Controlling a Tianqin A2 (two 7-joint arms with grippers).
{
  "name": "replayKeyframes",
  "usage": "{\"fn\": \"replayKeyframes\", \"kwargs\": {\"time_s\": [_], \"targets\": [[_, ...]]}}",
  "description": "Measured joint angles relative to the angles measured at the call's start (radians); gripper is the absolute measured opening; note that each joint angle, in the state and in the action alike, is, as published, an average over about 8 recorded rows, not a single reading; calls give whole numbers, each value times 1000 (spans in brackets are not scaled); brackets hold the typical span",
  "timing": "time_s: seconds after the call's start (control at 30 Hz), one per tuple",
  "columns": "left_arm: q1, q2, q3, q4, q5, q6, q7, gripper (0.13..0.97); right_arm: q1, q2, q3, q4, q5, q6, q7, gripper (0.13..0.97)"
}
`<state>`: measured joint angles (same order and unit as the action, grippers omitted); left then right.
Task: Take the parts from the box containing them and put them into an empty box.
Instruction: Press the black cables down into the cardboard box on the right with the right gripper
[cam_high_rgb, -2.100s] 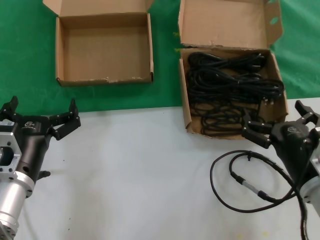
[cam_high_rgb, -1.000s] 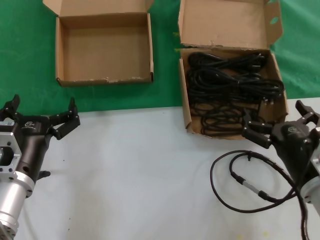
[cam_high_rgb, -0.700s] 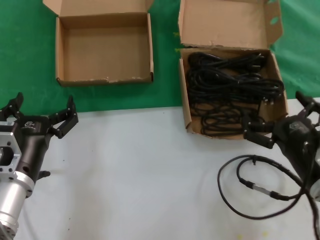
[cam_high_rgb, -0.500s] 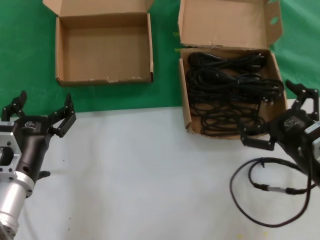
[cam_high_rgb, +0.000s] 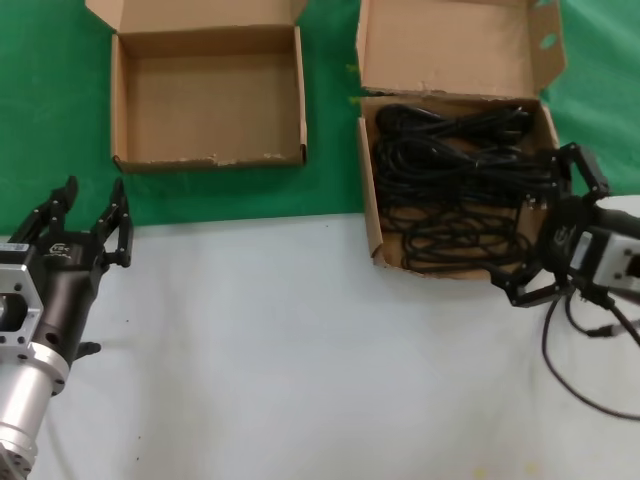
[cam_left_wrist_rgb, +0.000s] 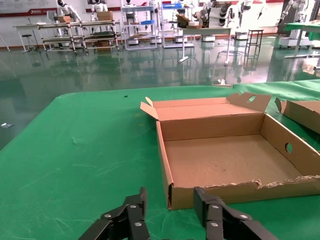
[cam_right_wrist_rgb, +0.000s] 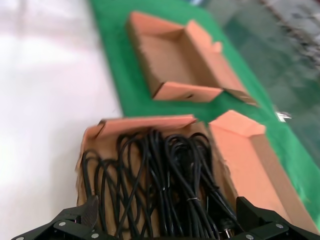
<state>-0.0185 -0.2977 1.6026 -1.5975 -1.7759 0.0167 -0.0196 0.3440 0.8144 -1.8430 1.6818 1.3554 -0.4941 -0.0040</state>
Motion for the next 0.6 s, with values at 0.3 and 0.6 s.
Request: {"fn": "replayKeyframes", "kwargs": {"time_s": [0.3,0.6], "targets": [[0,0,0,0,0,0,0,301,230,-36,-106,-100,-133,-195,-8,964],[0,0,0,0,0,0,0,194,342,-98,-146,-190,-198,-241,-26,923]]}}
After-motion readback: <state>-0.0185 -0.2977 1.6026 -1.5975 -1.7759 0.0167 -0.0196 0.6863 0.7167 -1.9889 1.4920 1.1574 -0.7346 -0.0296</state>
